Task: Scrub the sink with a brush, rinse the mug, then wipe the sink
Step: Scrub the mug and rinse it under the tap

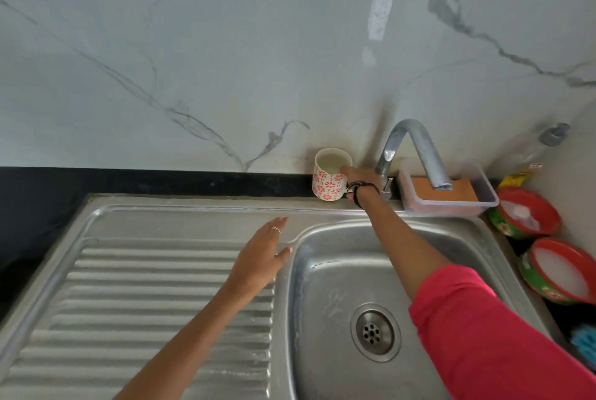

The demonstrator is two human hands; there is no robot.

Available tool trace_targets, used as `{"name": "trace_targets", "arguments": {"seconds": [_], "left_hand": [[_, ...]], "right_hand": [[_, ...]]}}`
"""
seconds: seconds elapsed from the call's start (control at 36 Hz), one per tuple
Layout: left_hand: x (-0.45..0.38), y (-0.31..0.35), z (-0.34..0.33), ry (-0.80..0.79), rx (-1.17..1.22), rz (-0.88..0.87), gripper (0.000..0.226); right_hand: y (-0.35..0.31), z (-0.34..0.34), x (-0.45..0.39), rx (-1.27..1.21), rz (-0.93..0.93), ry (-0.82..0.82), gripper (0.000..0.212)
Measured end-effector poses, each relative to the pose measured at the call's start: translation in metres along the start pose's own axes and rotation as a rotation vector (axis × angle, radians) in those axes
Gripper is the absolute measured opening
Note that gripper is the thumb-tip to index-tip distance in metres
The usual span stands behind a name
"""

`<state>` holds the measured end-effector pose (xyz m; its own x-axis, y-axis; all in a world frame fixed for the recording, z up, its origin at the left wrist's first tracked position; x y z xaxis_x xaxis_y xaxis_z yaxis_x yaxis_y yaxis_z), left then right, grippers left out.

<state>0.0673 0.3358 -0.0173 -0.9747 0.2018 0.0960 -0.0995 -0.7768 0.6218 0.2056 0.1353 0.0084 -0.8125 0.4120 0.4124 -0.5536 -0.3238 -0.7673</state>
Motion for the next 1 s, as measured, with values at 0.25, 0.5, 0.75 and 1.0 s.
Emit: {"name": "trace_targets", "arguments": {"seconds": [0.25, 0.5, 0.75, 1.0], "left_hand": [[0.048, -0.037, 0.020, 0.090, 0.032, 0.033, 0.060], [0.122, -0.061, 0.038, 0.192, 0.089, 0.182, 0.054], [0.162, -0.083, 0.055, 0.250, 0.032, 0.309, 0.039], [0.159, -0.133, 0.099, 0.310, 0.050, 0.394, 0.026]], "right_hand": [[0.012, 0.001, 0.009, -0.019, -0.035, -0.024, 0.059], [-0.013, 0.001, 0.076, 0.181, 0.197, -0.108, 0.045], [-0.038, -0.041, 0.150, 0.361, 0.433, -0.257, 0.042], [-0.072, -0.116, 0.190, 0.465, 0.538, -0.399, 0.032]]}}
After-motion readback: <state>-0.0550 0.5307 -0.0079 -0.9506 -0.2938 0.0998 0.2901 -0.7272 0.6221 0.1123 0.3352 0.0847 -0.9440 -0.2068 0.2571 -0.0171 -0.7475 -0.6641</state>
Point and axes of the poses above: each hand's wrist, its own x-axis away from the middle knuckle, its own z-axis out of the back of the hand, y = z × x, the point moved 1 cm from there along -x, towards the middle knuckle, and after that the axes turned 2 degrees about x, right-handed, at the moved point
